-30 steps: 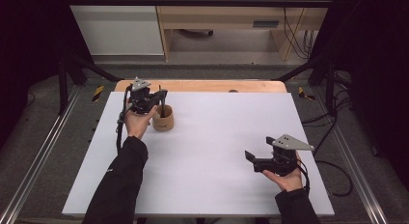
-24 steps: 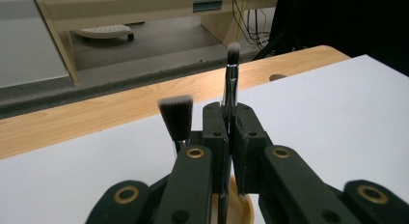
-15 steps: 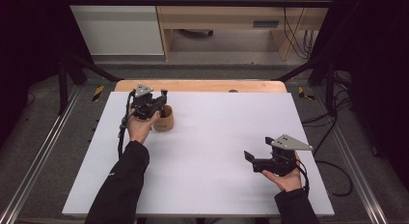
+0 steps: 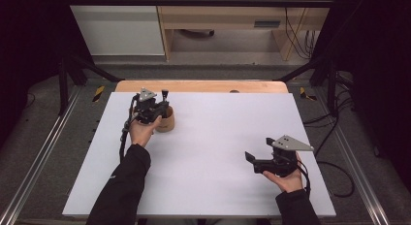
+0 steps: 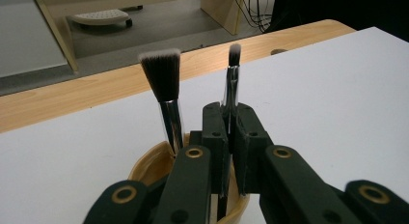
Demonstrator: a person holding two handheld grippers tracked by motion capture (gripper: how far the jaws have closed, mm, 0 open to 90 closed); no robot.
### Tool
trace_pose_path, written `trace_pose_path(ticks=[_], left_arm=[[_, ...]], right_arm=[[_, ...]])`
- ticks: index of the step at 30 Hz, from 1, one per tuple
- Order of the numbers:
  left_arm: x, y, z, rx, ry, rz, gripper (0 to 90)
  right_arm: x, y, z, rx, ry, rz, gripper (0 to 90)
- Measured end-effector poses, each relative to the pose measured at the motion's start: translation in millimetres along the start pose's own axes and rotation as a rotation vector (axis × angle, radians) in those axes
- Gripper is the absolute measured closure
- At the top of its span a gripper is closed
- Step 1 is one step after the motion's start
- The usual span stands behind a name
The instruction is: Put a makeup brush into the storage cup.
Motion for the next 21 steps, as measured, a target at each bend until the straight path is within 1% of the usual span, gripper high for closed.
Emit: trace_pose_path(ticks=[2, 6, 10, 12, 14, 16, 21], left_arm=[[-0.3, 2.4, -0.1, -0.001, 0.006, -0.009, 78.2], [-0.8, 11.5, -0.2, 0.014, 0.005, -0.019, 72.2], [-2.6, 23.5, -2.1, 0.041, 0.013, -0.043, 63.7], [-3.8, 29.0, -3.5, 0.058, 0.014, -0.050, 60.8], [-4.6, 33.7, -5.1, 0.065, 0.008, -0.057, 57.8], [-4.9, 38.1, -6.8, 0.085, 0.011, -0.059, 55.5], [-2.6, 47.2, -10.5, 0.108, -0.007, -0.059, 48.9]], right_arm=[[0.6, -0.8, 0.0, 0.000, 0.003, 0.004, 7.1], [1.2, -1.9, 0.1, 0.000, 0.003, 0.005, 7.1], [1.1, -1.3, -1.0, 0.000, 0.001, 0.002, 7.1], [1.0, -0.9, -1.1, -0.001, -0.004, 0.002, 7.0], [0.9, -0.7, -1.3, -0.001, -0.006, -0.001, 6.9], [0.8, -0.4, -1.8, 0.001, -0.006, -0.002, 6.8], [0.7, 0.6, -2.8, 0.004, -0.004, -0.007, 6.6]])
Point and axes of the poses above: each handheld gripper's, and its own axes: y roughly backward along the jaws, x roughly out of its underside, z roughly to its left, the point moved 3 cm from there along -y, roughly forward along the jaws, and after that the axes turned 15 degrees about y, right-handed, at the moved point
